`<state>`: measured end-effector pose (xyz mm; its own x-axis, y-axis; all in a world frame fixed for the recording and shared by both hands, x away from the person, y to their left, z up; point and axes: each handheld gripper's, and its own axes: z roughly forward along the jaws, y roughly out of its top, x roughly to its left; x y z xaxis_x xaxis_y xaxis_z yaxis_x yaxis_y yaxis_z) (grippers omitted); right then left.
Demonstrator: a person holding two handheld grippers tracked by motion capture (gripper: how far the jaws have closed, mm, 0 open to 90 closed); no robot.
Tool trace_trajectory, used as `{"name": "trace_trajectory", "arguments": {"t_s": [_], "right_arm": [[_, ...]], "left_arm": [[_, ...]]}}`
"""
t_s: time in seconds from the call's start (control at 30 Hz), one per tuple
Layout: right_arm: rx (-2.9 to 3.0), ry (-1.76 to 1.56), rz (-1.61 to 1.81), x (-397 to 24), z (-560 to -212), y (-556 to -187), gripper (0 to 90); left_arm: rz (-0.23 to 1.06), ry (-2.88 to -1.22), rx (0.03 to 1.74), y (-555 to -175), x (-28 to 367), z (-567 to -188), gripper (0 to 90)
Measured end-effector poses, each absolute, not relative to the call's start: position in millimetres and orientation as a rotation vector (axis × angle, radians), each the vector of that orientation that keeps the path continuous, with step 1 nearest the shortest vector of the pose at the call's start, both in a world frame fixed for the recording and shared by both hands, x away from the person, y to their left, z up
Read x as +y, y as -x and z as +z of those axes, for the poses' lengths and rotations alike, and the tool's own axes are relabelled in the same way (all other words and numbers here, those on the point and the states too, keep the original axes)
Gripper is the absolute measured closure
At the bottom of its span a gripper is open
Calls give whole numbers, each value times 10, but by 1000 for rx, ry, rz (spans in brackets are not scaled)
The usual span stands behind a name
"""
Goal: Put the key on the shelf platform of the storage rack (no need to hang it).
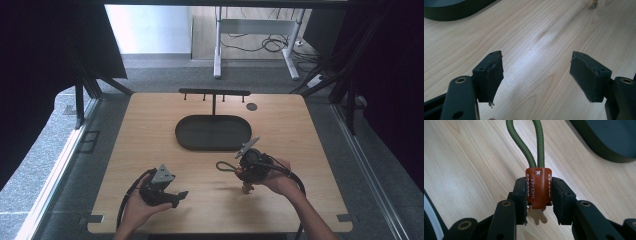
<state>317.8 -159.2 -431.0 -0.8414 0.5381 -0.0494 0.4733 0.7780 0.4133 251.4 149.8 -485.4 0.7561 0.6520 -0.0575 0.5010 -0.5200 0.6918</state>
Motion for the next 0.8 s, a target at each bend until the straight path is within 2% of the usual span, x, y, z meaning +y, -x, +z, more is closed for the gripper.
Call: {"name": "trace_trajectory", "arguments": {"t_s": [0.8], "right_arm": [[2778,-773,608,-1496,-4107,-3282,671]], "left_arm": [[265,-2246,853,-2518,1460,-4880,274]]}}
